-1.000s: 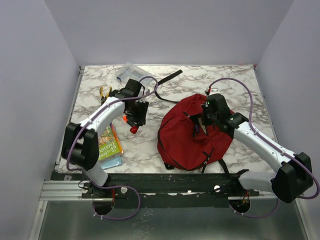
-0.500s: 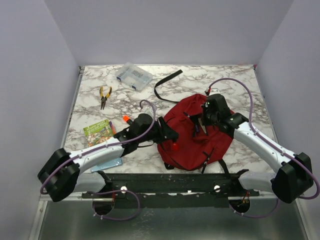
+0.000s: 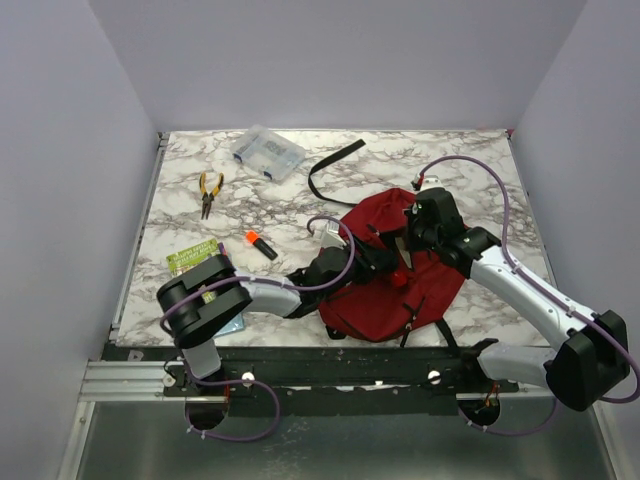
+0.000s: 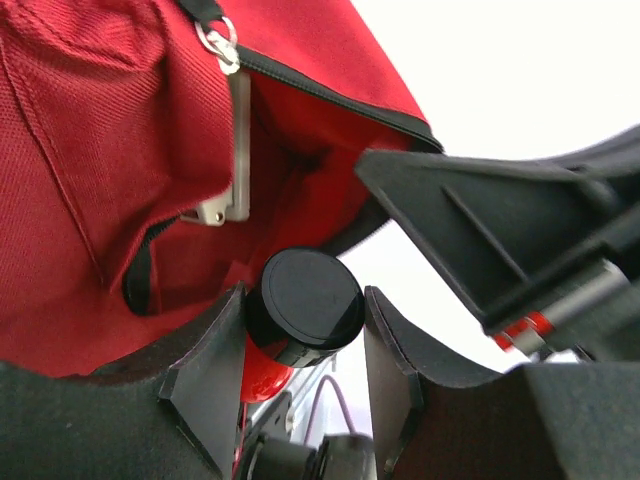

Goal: Pack the student bag
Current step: Place the stationery in the student bag.

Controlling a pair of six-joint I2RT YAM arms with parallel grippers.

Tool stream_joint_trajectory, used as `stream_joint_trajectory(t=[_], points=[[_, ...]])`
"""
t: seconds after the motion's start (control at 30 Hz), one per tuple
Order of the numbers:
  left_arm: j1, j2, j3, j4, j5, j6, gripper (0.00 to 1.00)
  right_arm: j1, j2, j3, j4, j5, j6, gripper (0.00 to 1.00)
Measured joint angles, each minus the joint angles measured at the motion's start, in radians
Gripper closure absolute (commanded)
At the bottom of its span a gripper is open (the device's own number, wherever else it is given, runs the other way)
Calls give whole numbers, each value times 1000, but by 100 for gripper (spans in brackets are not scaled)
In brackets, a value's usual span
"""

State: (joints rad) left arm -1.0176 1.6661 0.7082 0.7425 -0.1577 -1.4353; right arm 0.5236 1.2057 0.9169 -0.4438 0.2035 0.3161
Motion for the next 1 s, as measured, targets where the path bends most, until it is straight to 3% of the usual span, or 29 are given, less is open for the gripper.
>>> stream_joint_trajectory(t=[0.3, 0.8, 0.9, 1.0], points=[[-21, 187, 74, 172, -116, -91, 100, 0, -7, 0, -3, -11, 0, 99], [54, 342, 243, 164, -146, -247, 100, -1, -23, -3, -5, -10, -2, 99], [53, 349, 295, 118, -142, -266, 95, -1, -23, -3, -4, -10, -1, 99], [53, 350, 327, 52, -132, -299, 81, -2, -23, -3, -4, -9, -2, 99]])
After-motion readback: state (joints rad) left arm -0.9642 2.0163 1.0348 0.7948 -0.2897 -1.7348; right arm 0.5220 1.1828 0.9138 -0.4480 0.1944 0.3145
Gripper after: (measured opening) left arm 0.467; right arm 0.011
